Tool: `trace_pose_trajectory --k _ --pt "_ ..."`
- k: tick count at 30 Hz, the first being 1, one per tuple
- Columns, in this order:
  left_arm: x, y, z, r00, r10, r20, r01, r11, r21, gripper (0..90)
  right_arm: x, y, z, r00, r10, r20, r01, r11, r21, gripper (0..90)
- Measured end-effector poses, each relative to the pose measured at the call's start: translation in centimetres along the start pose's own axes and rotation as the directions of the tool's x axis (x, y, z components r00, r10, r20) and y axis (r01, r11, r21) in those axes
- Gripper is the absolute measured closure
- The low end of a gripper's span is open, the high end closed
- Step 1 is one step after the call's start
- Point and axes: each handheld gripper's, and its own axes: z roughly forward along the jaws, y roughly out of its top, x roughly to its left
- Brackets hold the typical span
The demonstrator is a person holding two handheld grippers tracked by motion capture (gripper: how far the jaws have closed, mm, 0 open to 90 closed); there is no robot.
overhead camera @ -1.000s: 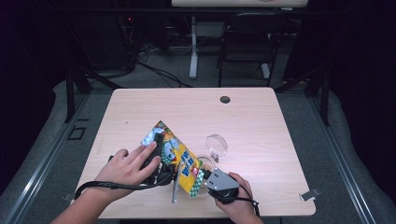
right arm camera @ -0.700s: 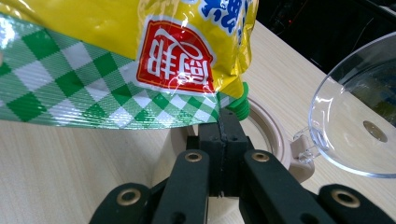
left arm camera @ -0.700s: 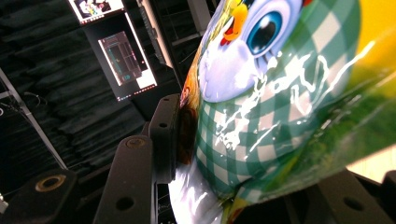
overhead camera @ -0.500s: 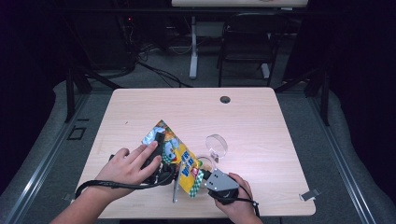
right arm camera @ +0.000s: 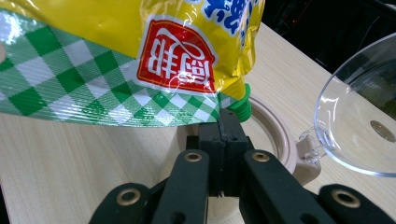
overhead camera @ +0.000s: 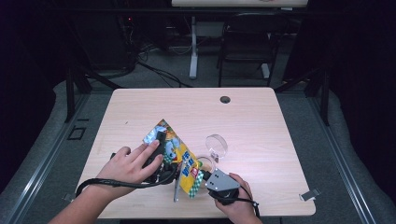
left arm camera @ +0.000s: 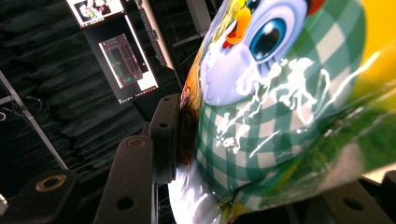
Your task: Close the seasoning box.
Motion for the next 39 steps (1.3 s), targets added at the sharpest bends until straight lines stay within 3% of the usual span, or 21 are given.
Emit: trace_pose_trajectory --k 10,13,16,18,29,39 --pt "0.4 0.4 0.01 0.9999 0.009 -0.006 -0.009 0.9999 -0.012 58.9 -0.17 -0.2 -0.27 0.9999 0.015 -0.001 -0.015 1.0 0.001 90.0" --pt "0.53 0.52 0.0 0.9994 0.021 -0.025 -0.022 0.9996 -0.017 59.0 -0.23 -0.26 -0.31 0.9998 0.018 0.0 -0.018 1.0 0.001 90.0" --pt "0.58 0.57 0.03 0.9998 0.014 -0.01 -0.014 0.9998 -0.013 59.0 -0.26 -0.27 -0.32 0.9998 0.019 0.0 -0.019 1.0 0.002 90.0" --pt "0.74 0.63 -0.05 0.9994 0.03 -0.019 -0.03 0.9995 -0.013 59.0 -0.29 -0.28 -0.33 0.9998 0.019 -0.001 -0.019 1.0 0.003 90.0" --pt "0.83 0.66 -0.24 0.9994 0.026 -0.021 -0.026 0.9995 -0.016 59.3 -0.37 -0.32 -0.3 0.9995 0.031 -0.006 -0.031 1.0 -0.004 90.0" --pt "0.99 0.62 -0.29 0.9996 0.027 -0.013 -0.027 0.9994 -0.022 60.3 -0.88 -0.48 -0.3 0.9956 0.091 -0.022 -0.091 0.996 -0.017 90.0"
